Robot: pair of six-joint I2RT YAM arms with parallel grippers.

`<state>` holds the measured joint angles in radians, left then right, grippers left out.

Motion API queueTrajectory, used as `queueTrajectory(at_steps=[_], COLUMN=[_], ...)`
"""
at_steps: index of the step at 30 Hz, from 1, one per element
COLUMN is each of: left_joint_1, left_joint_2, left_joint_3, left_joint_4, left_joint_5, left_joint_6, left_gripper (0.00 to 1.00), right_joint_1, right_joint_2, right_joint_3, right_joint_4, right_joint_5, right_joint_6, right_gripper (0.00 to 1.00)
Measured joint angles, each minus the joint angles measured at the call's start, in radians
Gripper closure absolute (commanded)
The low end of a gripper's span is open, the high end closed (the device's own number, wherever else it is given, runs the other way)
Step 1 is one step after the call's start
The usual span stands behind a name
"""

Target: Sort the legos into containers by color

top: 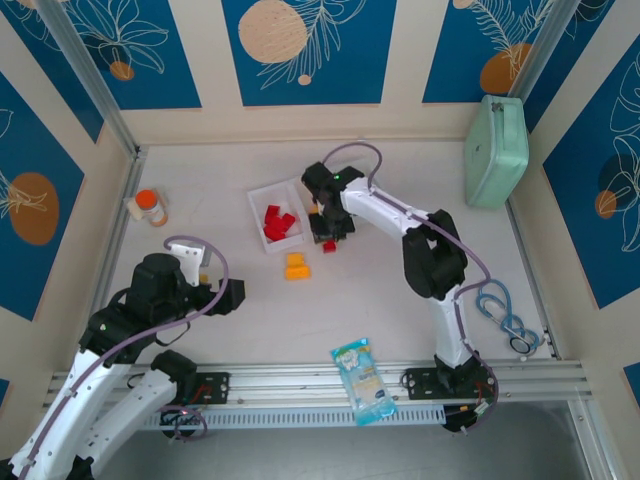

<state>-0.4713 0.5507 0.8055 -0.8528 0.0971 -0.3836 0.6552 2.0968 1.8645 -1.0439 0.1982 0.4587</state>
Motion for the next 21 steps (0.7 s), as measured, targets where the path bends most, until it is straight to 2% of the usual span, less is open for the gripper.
queueTrajectory(at_steps=[5, 9, 13, 18, 21], left_joint_1=[0.000, 0.000, 0.000, 0.000, 0.000], left_joint_2=[-0.016, -0.025, -0.028, -0.034, -0.039], left_joint_3=[0.000, 0.000, 0.000, -0.001, -0.001], left_joint_4=[0.000, 0.000, 0.000, 0.000, 0.000], left_joint_5=[0.000, 0.000, 0.000, 0.000, 0.000], left_joint_6=[0.000, 0.000, 0.000, 0.000, 0.000], left_gripper=[0.01, 0.01, 0.01, 0.01, 0.01], right_joint_1=[0.007, 0.013, 0.018, 0.025, 0.026], right_joint_2=[-0.021, 0.032, 0.166, 0.389, 0.444], right_joint_3=[0.232, 0.334, 0.431, 0.652, 0.683], right_joint_4=[0.016, 0.087, 0.146, 0.142, 0.142], right_joint_5=[-0.055, -0.105, -0.160, -0.195, -0.211], right_joint_6=[-0.020, -0.041, -0.052, -0.055, -0.054], right_gripper=[0.82, 0.84, 0.84, 0.83, 0.80])
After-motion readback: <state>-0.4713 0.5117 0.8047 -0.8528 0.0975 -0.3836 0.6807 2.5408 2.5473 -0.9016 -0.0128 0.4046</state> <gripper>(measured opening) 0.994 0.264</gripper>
